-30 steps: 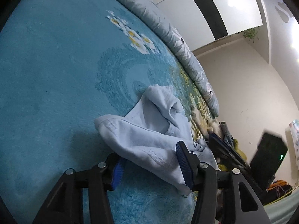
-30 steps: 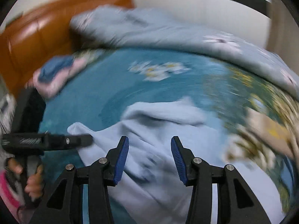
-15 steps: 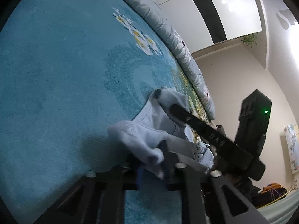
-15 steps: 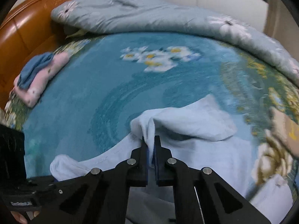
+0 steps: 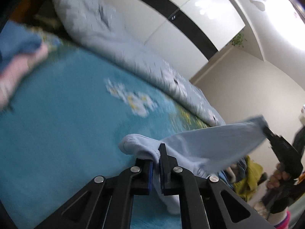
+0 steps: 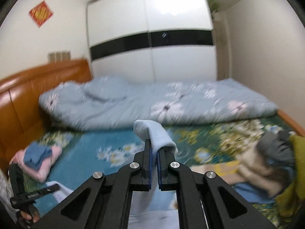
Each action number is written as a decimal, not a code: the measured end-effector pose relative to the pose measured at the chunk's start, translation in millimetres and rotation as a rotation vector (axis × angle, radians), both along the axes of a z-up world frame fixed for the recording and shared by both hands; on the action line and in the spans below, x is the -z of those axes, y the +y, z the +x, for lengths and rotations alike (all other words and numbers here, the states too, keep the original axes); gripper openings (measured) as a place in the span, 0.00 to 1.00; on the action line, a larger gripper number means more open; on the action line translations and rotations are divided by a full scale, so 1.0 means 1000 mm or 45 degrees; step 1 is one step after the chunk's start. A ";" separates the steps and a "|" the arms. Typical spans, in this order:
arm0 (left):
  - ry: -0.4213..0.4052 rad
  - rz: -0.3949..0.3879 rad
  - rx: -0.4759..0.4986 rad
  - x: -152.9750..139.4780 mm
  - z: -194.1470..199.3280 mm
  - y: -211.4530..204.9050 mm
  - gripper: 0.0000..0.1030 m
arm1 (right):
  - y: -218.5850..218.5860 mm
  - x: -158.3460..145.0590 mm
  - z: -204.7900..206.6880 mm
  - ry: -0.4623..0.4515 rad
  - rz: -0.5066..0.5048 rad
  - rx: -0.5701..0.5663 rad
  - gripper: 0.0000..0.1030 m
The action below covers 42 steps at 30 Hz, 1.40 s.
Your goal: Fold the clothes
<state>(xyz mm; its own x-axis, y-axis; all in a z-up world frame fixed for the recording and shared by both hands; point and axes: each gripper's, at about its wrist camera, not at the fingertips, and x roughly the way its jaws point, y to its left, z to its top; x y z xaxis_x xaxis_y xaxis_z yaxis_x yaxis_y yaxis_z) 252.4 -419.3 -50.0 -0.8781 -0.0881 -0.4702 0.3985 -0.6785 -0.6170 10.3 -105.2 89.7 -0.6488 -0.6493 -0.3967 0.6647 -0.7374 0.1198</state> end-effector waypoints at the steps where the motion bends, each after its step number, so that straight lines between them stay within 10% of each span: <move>1: 0.003 -0.026 -0.021 -0.009 0.006 -0.007 0.06 | 0.015 -0.010 -0.001 0.012 -0.028 0.025 0.04; 8: 0.043 -0.070 -0.122 -0.035 0.052 -0.048 0.06 | 0.073 -0.005 -0.021 -0.047 -0.032 0.146 0.04; 25: -0.259 0.103 0.068 0.098 0.029 -0.009 0.06 | 0.131 0.196 -0.067 -0.611 0.286 0.303 0.04; 31: -0.231 0.133 0.077 0.103 0.038 -0.005 0.07 | 0.142 0.196 -0.054 -0.605 0.293 0.233 0.12; 36: -0.236 0.182 0.053 0.109 0.048 -0.005 0.28 | 0.156 0.175 -0.031 -0.579 0.323 0.205 0.42; 42: -0.153 0.273 0.058 0.115 0.059 -0.007 0.36 | 0.163 0.148 -0.018 -0.511 0.316 0.236 0.44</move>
